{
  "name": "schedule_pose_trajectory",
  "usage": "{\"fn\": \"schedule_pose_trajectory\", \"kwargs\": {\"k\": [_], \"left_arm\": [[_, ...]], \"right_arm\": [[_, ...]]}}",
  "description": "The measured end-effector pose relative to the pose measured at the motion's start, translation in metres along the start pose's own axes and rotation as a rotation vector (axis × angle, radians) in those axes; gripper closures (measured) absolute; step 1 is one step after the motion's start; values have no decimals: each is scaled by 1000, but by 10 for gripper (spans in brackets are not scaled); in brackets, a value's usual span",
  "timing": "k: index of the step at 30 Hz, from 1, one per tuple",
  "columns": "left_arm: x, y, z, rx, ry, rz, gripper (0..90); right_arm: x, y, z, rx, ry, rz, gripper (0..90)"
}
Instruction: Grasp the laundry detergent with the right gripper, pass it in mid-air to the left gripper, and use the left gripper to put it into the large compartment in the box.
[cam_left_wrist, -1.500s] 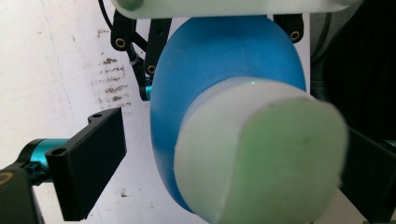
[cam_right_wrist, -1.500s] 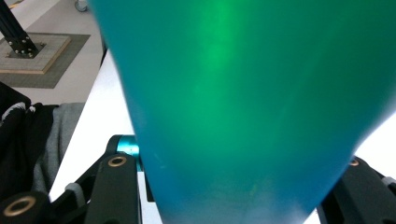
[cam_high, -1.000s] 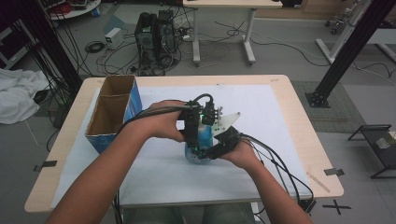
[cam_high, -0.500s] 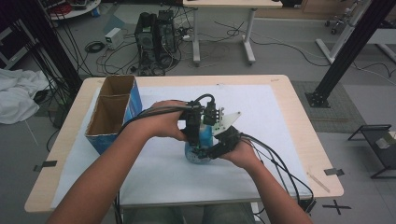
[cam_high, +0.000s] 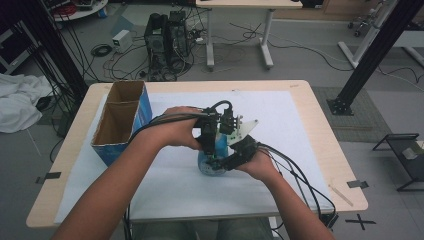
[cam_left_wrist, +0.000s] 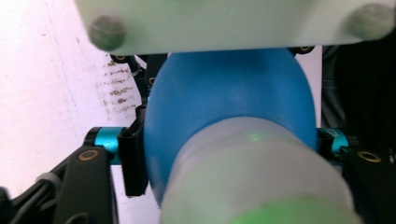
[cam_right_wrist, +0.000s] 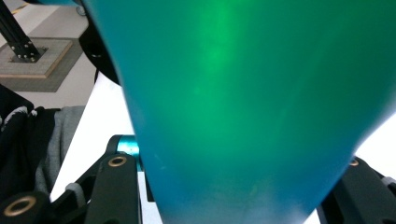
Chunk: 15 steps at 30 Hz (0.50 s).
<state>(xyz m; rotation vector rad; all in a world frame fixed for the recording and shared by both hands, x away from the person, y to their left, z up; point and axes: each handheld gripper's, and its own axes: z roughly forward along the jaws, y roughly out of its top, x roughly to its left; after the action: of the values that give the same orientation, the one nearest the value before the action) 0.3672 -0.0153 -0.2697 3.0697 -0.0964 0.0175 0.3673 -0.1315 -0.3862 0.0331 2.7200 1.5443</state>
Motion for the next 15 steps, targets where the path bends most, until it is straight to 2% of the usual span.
{"fn": "schedule_pose_trajectory", "kwargs": {"k": [3, 4, 5, 9, 10, 11, 12, 13, 14, 15], "left_arm": [[1, 0, 0, 9, 8, 20, 364], [1, 0, 0, 8, 12, 18, 371], [0, -1, 0, 4, 3, -5, 372], [0, 0, 0, 9, 3, 0, 374], [0, 0, 0, 10, 8, 12, 375], [0, 0, 0, 10, -1, 4, 376], [0, 0, 0, 9, 20, 21, 377], [-1, 0, -1, 13, 20, 24, 379], [-2, 0, -1, 13, 15, 8, 380], [-2, 0, -2, 15, 30, 28, 381]], "right_arm": [[-1, 0, 1, -7, -5, -8, 453], [-1, 0, 1, -7, -5, -7, 453], [-1, 0, 1, -7, -8, -6, 453], [-1, 0, 1, -8, -5, -5, 453], [-1, 0, 2, -8, -5, -3, 453], [0, 0, 1, -6, -3, 2, 454], [0, 0, 1, -6, -1, 3, 454], [0, 0, 1, -6, 0, 2, 454], [0, 0, 0, -2, 1, 2, 454], [0, 0, 1, -7, 0, -1, 454]]}}
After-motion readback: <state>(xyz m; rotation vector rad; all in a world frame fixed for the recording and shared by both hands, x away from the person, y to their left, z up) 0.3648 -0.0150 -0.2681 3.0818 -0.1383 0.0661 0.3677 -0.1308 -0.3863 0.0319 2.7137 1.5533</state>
